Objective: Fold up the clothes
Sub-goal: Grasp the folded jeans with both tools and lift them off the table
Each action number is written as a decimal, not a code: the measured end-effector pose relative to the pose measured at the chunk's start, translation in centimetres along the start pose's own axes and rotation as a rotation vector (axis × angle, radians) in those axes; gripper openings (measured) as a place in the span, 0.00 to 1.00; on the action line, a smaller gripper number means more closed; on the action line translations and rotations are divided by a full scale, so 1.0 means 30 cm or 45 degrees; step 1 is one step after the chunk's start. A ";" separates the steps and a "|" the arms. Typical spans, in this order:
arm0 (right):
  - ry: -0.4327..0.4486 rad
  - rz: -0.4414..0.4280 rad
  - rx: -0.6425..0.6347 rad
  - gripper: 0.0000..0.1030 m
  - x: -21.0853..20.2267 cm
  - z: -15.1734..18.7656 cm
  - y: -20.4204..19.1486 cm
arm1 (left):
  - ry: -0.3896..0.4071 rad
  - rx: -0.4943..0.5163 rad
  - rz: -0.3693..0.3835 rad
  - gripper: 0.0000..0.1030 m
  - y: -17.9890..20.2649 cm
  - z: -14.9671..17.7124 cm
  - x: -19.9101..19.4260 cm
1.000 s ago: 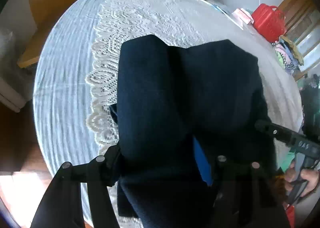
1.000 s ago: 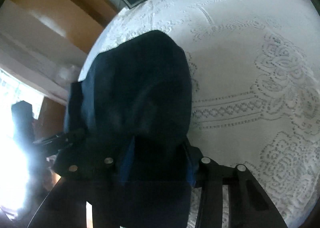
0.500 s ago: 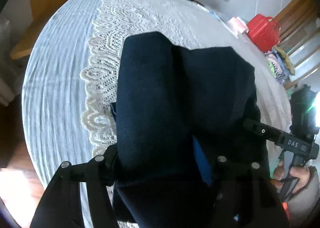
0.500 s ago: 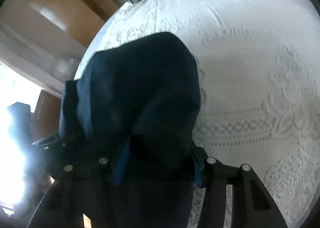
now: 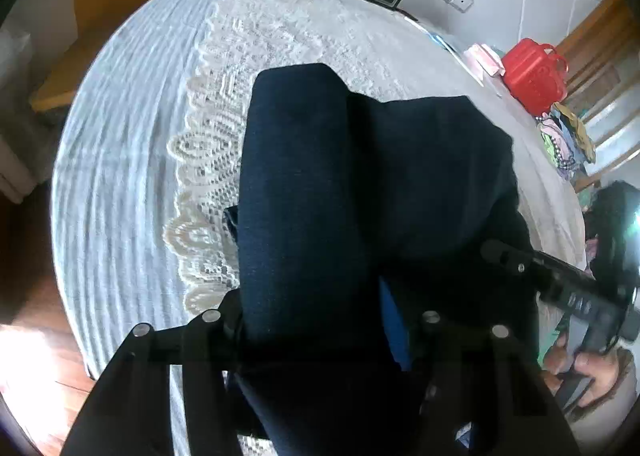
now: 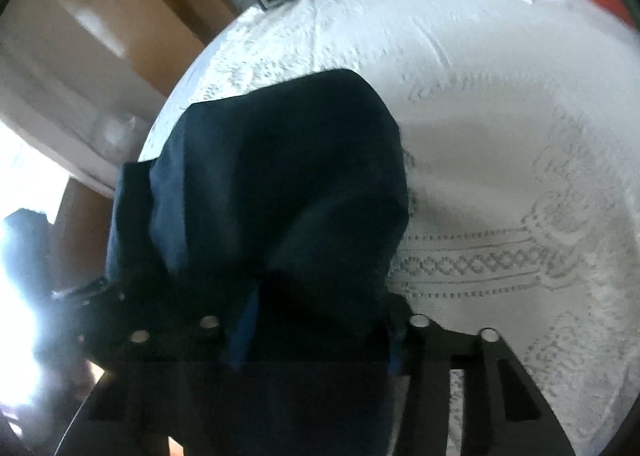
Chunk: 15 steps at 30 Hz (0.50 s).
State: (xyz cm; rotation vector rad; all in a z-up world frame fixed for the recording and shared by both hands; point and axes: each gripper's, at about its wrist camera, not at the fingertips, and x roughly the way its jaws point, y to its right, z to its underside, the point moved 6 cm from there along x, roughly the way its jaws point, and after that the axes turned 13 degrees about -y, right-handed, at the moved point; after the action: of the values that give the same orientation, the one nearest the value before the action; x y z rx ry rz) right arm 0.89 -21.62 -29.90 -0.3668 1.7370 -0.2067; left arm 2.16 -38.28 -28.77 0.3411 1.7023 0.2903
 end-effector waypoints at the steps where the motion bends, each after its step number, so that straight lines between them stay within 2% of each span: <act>1: 0.000 0.033 -0.038 0.45 0.013 0.000 -0.008 | 0.005 -0.005 0.022 0.50 -0.005 -0.011 0.001; 5: -0.003 -0.120 0.026 0.50 0.030 -0.038 0.046 | 0.051 -0.044 0.092 0.55 -0.020 -0.042 0.005; 7: 0.009 -0.126 0.029 0.53 0.026 -0.056 0.034 | 0.048 -0.068 0.066 0.53 -0.019 -0.038 0.001; 9: -0.003 -0.106 0.049 0.48 0.014 -0.059 0.012 | 0.048 -0.076 0.057 0.47 -0.020 -0.028 -0.002; 11: -0.005 -0.102 0.030 0.42 -0.003 -0.024 -0.009 | 0.050 -0.069 0.062 0.47 -0.022 -0.013 -0.003; 15: -0.019 -0.154 0.029 0.42 0.023 -0.041 0.003 | 0.053 -0.064 0.047 0.47 -0.026 -0.018 -0.007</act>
State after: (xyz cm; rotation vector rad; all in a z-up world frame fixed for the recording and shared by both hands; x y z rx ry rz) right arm -0.42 -21.87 -30.31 -0.4559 1.6982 -0.3104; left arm 1.62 -39.07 -28.80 0.3322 1.7278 0.3690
